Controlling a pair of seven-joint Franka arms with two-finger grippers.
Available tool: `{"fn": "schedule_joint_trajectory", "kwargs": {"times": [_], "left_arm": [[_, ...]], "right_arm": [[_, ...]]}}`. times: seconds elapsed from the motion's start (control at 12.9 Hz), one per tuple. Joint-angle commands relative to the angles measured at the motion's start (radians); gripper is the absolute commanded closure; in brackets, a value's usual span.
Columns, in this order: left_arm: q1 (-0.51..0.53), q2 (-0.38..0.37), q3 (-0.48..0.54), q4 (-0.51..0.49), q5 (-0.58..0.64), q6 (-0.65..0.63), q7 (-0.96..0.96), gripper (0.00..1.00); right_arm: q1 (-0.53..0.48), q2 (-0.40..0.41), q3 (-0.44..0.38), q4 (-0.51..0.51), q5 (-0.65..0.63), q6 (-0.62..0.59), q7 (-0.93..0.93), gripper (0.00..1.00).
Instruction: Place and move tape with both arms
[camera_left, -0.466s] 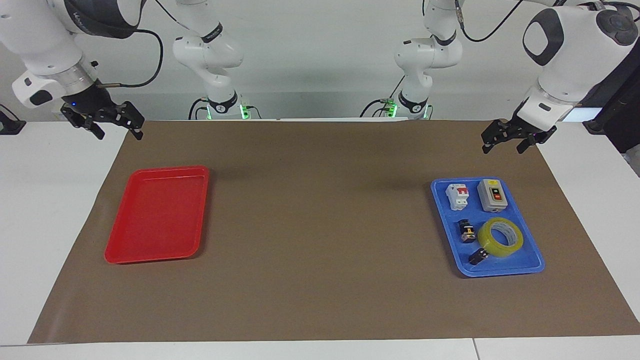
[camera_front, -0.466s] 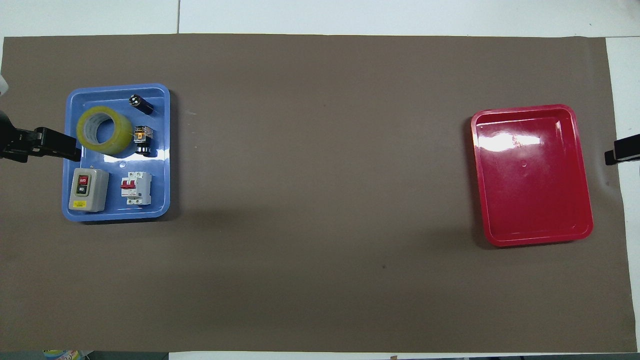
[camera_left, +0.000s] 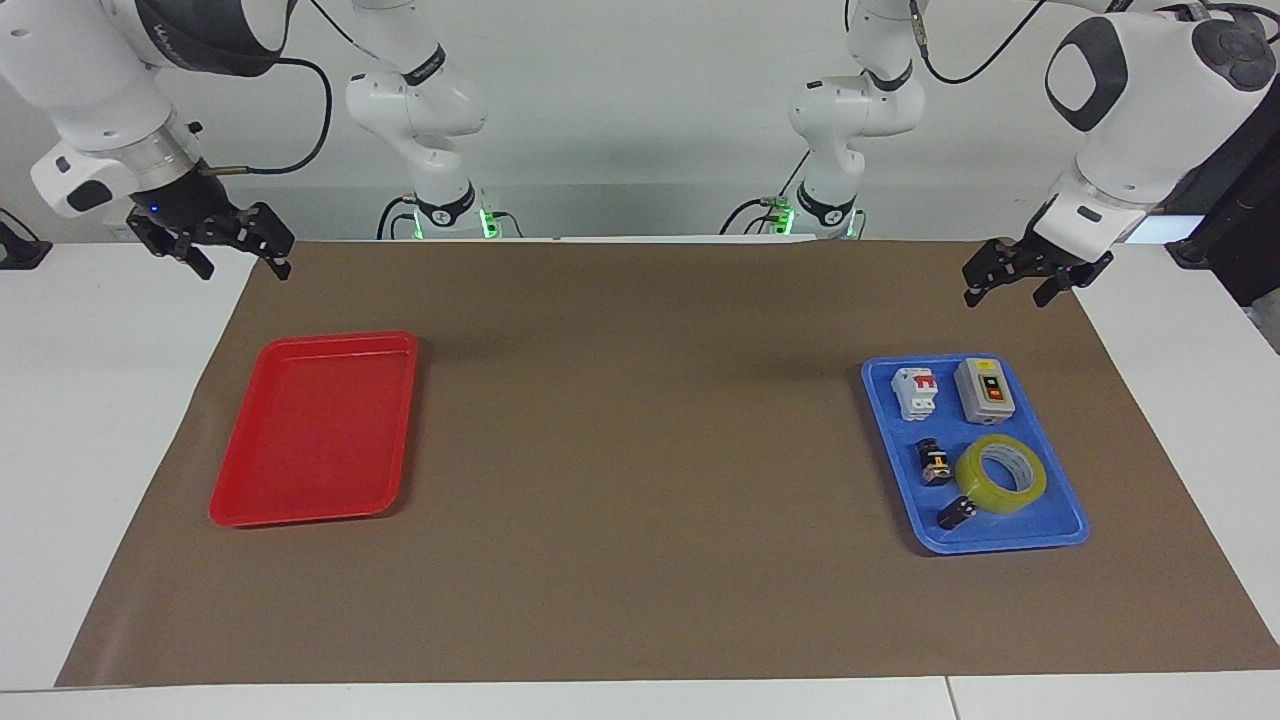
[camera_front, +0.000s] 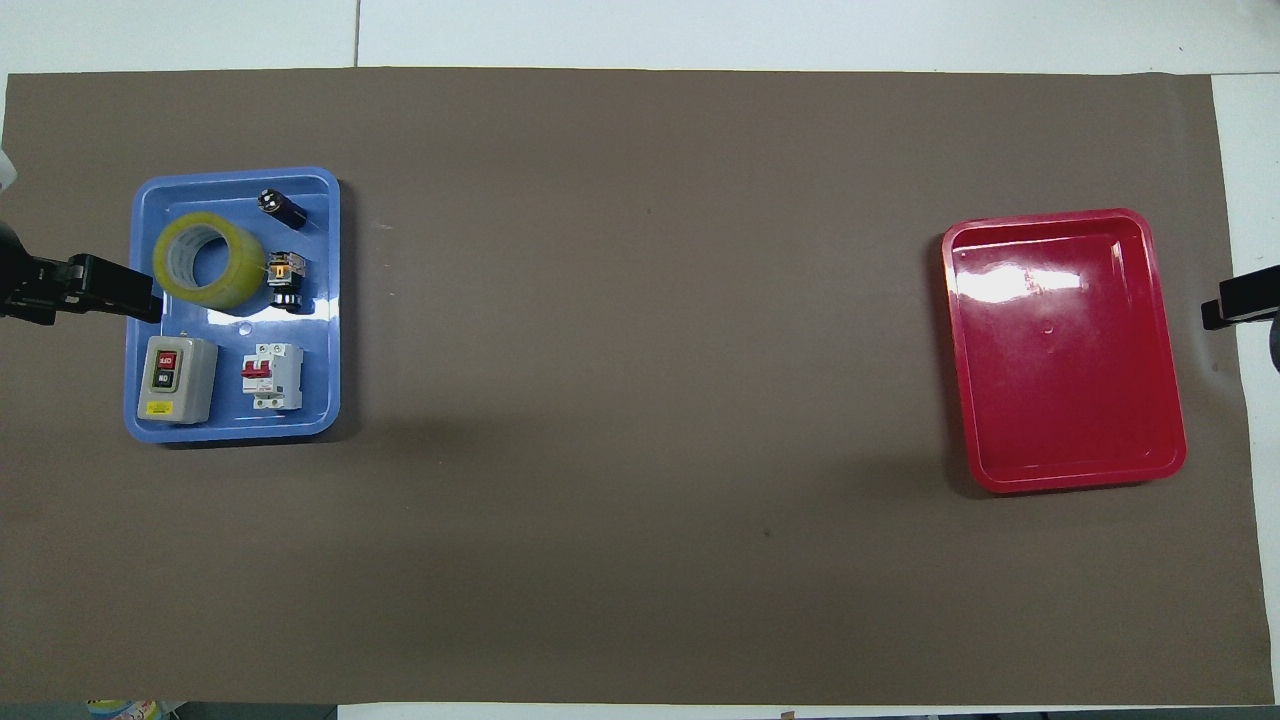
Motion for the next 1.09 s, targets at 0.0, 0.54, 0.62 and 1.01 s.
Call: {"fn": "schedule_joint_trajectory", "kwargs": {"times": [0.0, 0.54, 0.62, 1.01], "left_arm": [[-0.009, -0.012, 0.004, -0.013, 0.015, 0.012, 0.012, 0.0], [-0.009, -0.012, 0.004, -0.013, 0.015, 0.012, 0.01, 0.0], [-0.009, -0.012, 0.004, -0.013, 0.015, 0.012, 0.012, 0.0], [-0.009, -0.012, 0.004, -0.013, 0.015, 0.012, 0.012, 0.0]], "right_arm": [[-0.002, -0.02, 0.003, -0.021, 0.014, 0.008, -0.016, 0.0], [-0.011, -0.021, 0.002, -0.023, 0.014, -0.001, -0.017, 0.0], [-0.008, -0.021, 0.002, -0.023, 0.014, -0.001, -0.017, 0.0], [-0.009, -0.021, 0.002, -0.023, 0.014, -0.001, -0.017, 0.0]]}}
